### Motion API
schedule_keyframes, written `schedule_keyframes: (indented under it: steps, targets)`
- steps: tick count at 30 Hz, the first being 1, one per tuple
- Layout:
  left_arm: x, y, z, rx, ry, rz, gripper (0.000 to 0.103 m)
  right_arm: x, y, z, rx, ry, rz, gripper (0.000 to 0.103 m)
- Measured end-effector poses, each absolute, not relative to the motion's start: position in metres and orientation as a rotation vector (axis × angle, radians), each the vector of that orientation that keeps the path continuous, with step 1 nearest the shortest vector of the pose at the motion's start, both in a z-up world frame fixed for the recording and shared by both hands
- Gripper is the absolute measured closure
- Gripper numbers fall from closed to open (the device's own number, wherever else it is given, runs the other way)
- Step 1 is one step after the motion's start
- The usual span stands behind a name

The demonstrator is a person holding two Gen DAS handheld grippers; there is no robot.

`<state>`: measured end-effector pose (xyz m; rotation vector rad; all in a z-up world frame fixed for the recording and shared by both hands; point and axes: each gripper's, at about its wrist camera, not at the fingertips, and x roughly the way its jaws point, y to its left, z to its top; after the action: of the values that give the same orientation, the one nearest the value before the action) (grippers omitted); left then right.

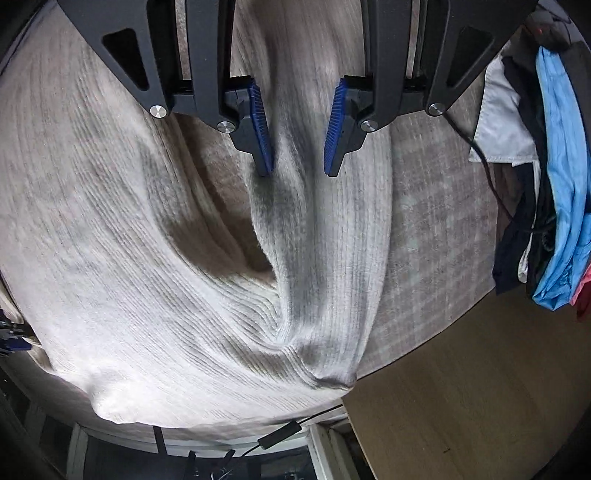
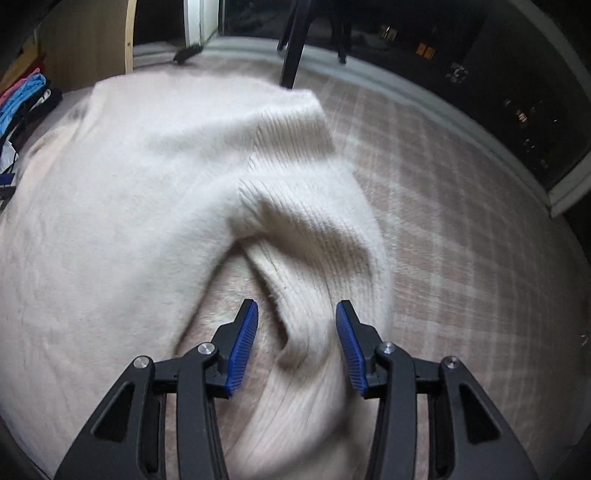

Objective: Fold clothes

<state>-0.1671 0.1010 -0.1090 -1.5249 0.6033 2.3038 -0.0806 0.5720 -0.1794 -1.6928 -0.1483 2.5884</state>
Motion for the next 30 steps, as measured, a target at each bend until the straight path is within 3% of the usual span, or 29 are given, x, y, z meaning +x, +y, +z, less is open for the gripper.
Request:
schedule_keyframes:
  steps: [1, 2, 4, 11, 13, 15, 17, 20, 26, 28, 30]
  targets:
    - [-0.167, 0.1, -0.109, -1.524, 0.595, 2.295, 0.094, -0.082, 0.574, -0.18, -1.696, -0.131, 2.603, 0.066]
    - [-0.168, 0.097, -0.109, -1.533, 0.591, 2.295, 0.099, -0.083, 0.576, -0.18, -1.699, -0.123, 2.611, 0.08]
    - [-0.17, 0.09, -0.107, -1.549, 0.599, 2.325, 0.099, -0.086, 0.582, -0.179, -1.703, -0.14, 2.611, 0.094]
    - [-0.184, 0.058, -0.105, -1.615, 0.602, 2.431, 0.098, -0.094, 0.609, -0.177, -1.693, -0.068, 2.547, 0.094]
    - [-0.186, 0.056, -0.104, -1.618, 0.624, 2.436, 0.088, -0.092, 0.602, -0.172, -1.703, -0.083, 2.543, 0.092]
    - [-0.181, 0.052, -0.099, -1.632, 0.615, 2.421, 0.084, -0.087, 0.598, -0.163, -1.705, -0.066, 2.56, 0.087]
    - [-0.171, 0.05, -0.091, -1.645, 0.614, 2.4, 0.084, -0.075, 0.593, -0.148, -1.677, -0.037, 2.599, 0.076]
    - [-0.15, 0.056, -0.068, -1.602, 0.557, 2.397, 0.084, -0.041, 0.58, -0.117, -1.603, 0.055, 2.696, 0.068]
    - [-0.131, 0.115, -0.057, -1.438, 0.351, 2.295, 0.081, 0.027, 0.532, -0.108, -1.662, 0.482, 2.897, 0.071]
    - [-0.146, 0.135, -0.067, -1.41, 0.325, 2.246, 0.081, 0.04, 0.511, -0.123, -1.755, 0.556, 2.889, 0.081]
    - [-0.156, 0.149, -0.078, -1.401, 0.362, 2.221, 0.08, 0.051, 0.493, -0.139, -1.839, 0.537, 2.866, 0.085]
